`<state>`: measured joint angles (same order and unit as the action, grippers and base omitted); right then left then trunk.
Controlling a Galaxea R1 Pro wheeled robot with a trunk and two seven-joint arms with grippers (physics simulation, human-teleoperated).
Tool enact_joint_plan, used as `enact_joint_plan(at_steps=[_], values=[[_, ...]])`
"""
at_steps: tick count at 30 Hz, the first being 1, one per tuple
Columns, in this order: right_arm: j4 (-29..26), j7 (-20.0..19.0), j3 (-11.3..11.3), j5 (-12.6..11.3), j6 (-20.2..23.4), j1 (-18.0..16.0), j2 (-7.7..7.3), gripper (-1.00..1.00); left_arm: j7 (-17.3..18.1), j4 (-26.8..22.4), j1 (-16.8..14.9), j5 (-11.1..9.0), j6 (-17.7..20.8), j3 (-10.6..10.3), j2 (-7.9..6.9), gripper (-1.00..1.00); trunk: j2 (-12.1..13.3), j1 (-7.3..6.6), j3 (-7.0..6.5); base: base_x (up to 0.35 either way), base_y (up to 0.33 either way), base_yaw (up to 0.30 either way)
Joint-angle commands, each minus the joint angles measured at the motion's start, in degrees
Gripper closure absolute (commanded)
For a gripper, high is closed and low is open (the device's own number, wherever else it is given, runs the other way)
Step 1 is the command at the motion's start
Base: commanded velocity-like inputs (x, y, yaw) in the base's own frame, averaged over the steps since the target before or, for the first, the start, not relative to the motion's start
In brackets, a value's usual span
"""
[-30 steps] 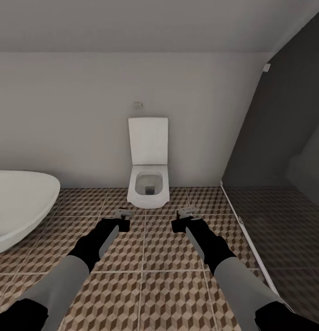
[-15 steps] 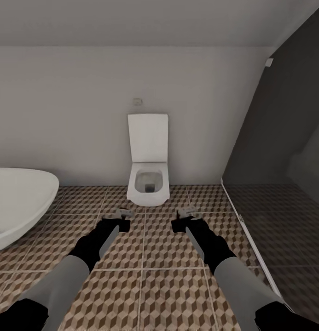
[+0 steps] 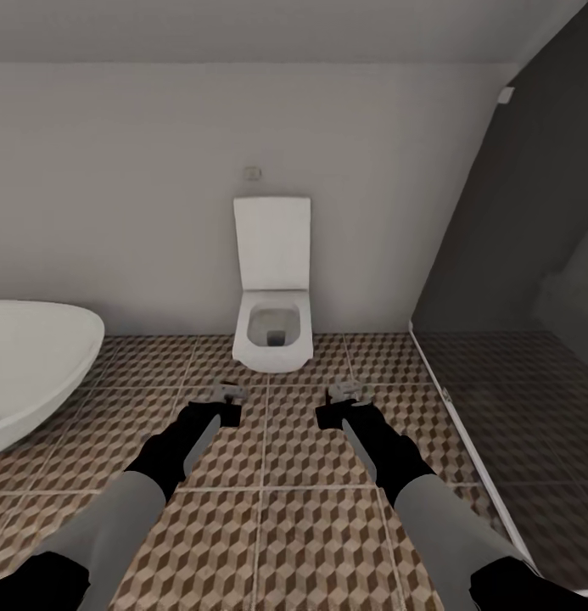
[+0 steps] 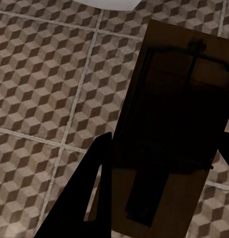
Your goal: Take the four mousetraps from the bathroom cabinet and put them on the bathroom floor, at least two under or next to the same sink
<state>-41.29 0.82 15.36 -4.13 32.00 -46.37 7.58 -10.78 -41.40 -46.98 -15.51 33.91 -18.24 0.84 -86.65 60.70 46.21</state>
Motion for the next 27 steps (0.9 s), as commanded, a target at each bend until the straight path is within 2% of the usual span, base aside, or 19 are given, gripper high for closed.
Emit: enact_joint_plan(at_steps=[1,27], values=[[-0.07,-0.03,0.05,-0.53,0.25,-0.03,-0.02,1.0,-0.47,-0.08,-0.04,-0.49,0.24,-0.21,-0.01,1.0,-0.44,0.22,0.32,0.0,0.0,0.0],[-0.02,-0.03,0.05,-0.57,0.27,-0.03,0.02,1.0,-0.47,-0.08,-0.04,-0.58,0.81,-0.19,0.48,1.0,-10.87,5.93,7.33,0.0,0.0,0.0]])
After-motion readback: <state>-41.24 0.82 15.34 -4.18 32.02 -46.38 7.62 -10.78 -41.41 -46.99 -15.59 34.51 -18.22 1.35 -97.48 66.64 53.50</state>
